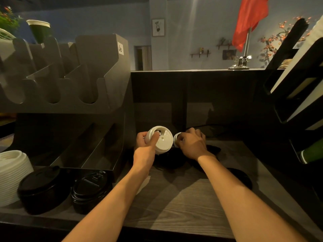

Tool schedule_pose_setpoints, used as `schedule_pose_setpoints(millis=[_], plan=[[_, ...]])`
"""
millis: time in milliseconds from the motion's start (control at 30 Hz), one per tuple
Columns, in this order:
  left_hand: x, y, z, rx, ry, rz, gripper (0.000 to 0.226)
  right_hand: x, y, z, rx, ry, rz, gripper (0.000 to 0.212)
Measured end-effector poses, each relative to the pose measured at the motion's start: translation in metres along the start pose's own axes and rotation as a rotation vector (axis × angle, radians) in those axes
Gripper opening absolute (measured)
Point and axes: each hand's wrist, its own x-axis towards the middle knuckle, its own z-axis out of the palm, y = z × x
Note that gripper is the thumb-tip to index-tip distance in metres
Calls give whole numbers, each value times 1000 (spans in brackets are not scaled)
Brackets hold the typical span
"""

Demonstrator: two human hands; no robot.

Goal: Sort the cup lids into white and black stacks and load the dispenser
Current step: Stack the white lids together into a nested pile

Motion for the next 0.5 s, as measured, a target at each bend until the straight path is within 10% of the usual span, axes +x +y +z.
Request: schedule_pose_setpoints(millis=[300,500], plan=[[-1,3,-2,-7,34,-4,37,0,-14,-1,578,-10,-42,11],[1,0,-4,31,64,-47,46,-5,-17,-2,690,131,-23,36]])
